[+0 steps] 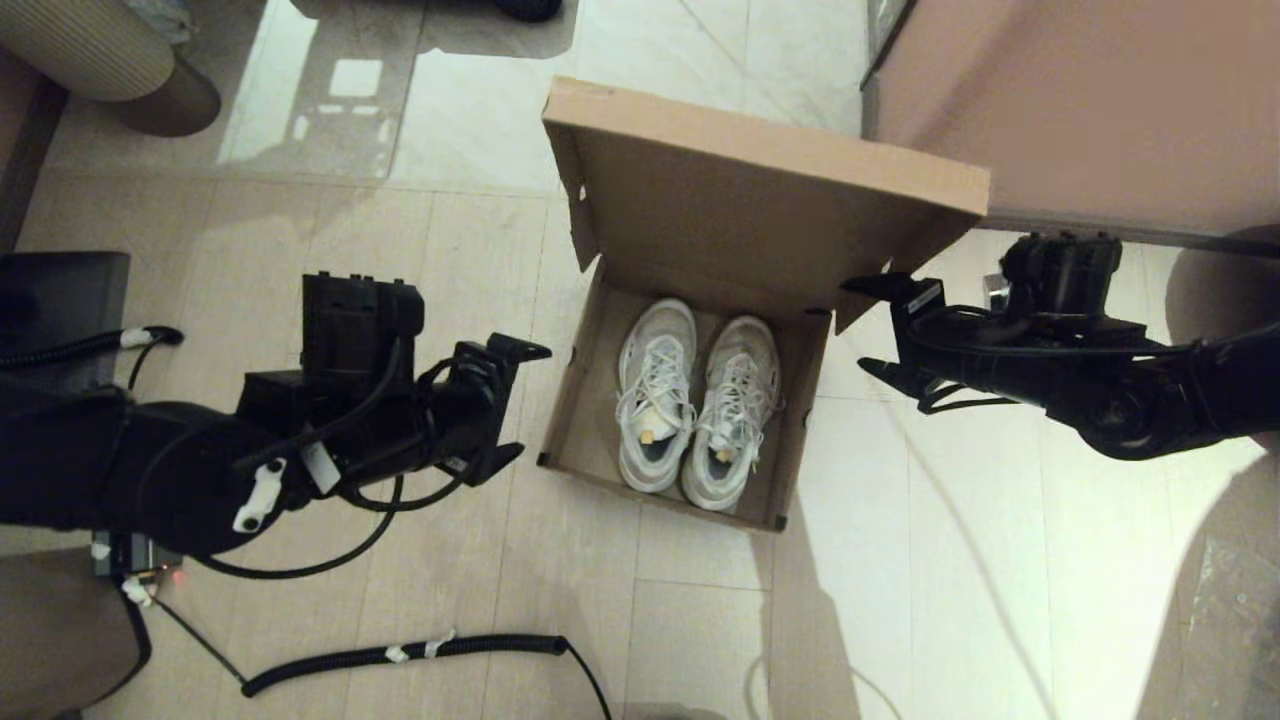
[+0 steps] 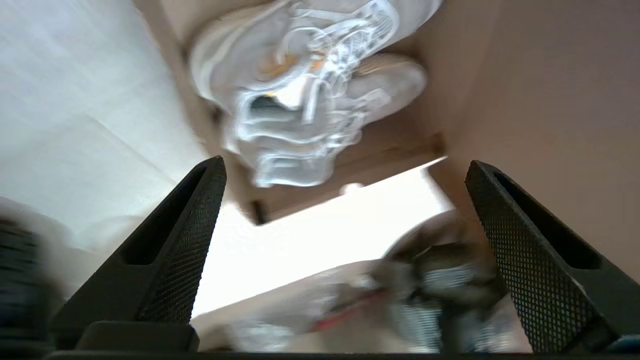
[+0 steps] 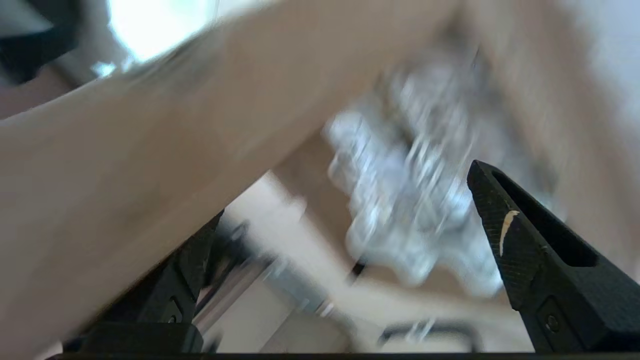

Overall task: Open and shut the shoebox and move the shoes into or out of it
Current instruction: Open the shoe box, then put the shoes out of the shoe box

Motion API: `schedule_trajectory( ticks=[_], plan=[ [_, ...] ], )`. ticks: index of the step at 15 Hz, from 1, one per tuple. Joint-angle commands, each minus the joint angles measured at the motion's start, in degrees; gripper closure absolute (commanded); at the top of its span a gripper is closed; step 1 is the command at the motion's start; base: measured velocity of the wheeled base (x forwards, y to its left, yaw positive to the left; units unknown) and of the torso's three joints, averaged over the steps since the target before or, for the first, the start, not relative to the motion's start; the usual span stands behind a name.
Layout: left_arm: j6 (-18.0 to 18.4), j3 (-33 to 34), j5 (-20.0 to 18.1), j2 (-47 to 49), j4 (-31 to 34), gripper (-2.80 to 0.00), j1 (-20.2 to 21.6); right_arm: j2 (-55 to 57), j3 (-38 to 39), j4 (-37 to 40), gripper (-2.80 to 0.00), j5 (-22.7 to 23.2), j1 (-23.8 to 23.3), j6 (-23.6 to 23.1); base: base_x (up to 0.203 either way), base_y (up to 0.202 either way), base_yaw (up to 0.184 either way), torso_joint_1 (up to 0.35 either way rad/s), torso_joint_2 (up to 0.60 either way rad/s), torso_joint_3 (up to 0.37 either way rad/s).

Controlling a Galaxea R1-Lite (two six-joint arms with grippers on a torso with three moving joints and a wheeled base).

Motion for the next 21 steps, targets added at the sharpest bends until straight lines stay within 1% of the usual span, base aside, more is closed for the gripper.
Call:
schedule_trajectory(
  ticks=[1, 2, 3, 5, 6, 7, 8, 9, 10, 11, 13, 15, 16, 17, 18, 19, 21],
  plan=[
    [1.26, 0.58, 0.07, -0.21, -0.04, -2.8, 0.02, 7.73, -8.48, 1.57, -2.8, -3.01, -1.16, -3.08, 0.0, 0.0, 0.0, 0.0, 0.0, 0.0],
    [2.97, 0.81, 0.12, -0.02, 0.33, -2.8, 0.02, 9.8, -12.52, 2.72, -2.8, -4.31, -1.76, -4.24, 0.0, 0.0, 0.0, 0.0, 0.0, 0.0],
    [5.58, 1.48, 0.59, 0.0, 0.77, -2.8, -0.05, 11.69, -17.1, 4.85, -2.8, -5.17, -2.74, -5.0, 0.0, 0.0, 0.0, 0.0, 0.0, 0.0],
    [13.22, 3.8, 1.5, -0.11, 1.09, -2.8, -0.41, 14.79, -25.94, 10.78, -2.8, -6.32, -4.53, -5.7, 0.0, 0.0, 0.0, 0.0, 0.0, 0.0],
    [17.12, 5.12, 1.66, 0.1, 1.12, -2.8, -0.46, 15.6, -28.58, 14.43, -2.8, -6.81, -5.12, -6.27, 0.0, 0.0, 0.0, 0.0, 0.0, 0.0],
    [21.42, 6.0, 1.87, 0.64, 1.08, -2.8, -0.43, 15.21, -28.84, 16.04, -2.8, -7.09, -5.23, -7.47, 0.0, 0.0, 0.0, 0.0, 0.0, 0.0],
    [26.27, 6.52, 2.16, 2.09, 0.93, -2.8, -0.42, 14.25, -26.7, 16.84, -2.8, -7.26, -5.22, -9.48, 0.0, 0.0, 0.0, 0.0, 0.0, 0.0],
    [32.36, 6.67, 2.71, 4.03, 0.58, -2.8, -0.42, 12.83, -22.15, 17.27, -2.8, -7.34, -5.21, -12.43, 0.0, 0.0, 0.0, 0.0, 0.0, 0.0],
    [37.18, 6.37, 3.17, 6.26, -0.1, -2.8, -0.34, 11.06, -17.33, 17.54, -2.8, -7.31, -5.16, -15.42, 0.0, 0.0, 0.0, 0.0, 0.0, 0.0],
    [40.98, 5.62, 3.45, 8.7, -1.83, -2.8, -0.18, 8.61, -12.48, 17.74, -2.8, -7.27, -4.74, -17.96, 0.0, 0.0, 0.0, 0.0, 0.0, 0.0],
    [46.97, 4.78, 3.62, 12.97, -6.48, -2.8, 0.13, 3.68, -4.11, 17.94, -2.8, -7.21, -2.8, -21.18, 0.0, 0.0, 0.0, 0.0, 0.0, 0.0],
    [53.91, 4.29, 3.66, 17.38, -11.36, -2.8, 1.06, 0.75, 3.72, 18.0, -2.8, -7.38, 0.62, -26.48, 0.0, 0.0, 0.0, 0.0, 0.0, 0.0],
    [57.4, 3.58, 3.66, 19.83, -14.05, -2.8, 1.89, 0.08, 6.58, 17.98, -2.8, -7.84, 3.1, -29.26, 0.0, 0.0, 0.0, 0.0, 0.0, 0.0],
    [61.35, 2.4, 3.68, 22.43, -16.87, -2.8, 3.03, -0.18, 8.02, 18.01, -2.8, -9.18, 5.55, -30.84, 0.0, 0.0, 0.0, 0.0, 0.0, 0.0],
    [63.73, 0.99, 3.84, 24.21, -18.31, -2.8, 3.84, 0.05, 8.91, 18.08, -2.8, -10.7, 7.05, -31.87, 0.0, 0.0, 0.0, 0.0, 0.0, 0.0],
    [64.73, -0.73, 4.38, 25.35, -18.95, -2.8, 4.3, 1.0, 9.59, 18.11, -2.8, -12.0, 7.8, -35.08, 0.0, 0.0, 0.0, 0.0, 0.0, 0.0],
    [65.09, -3.04, 5.23, 27.99, -18.9, -2.8, 4.88, 4.01, 11.08, 17.84, -2.8, -15.39, 8.24, -44.06, 0.0, 0.0, 0.0, 0.0, 0.0, 0.0]
  ],
)
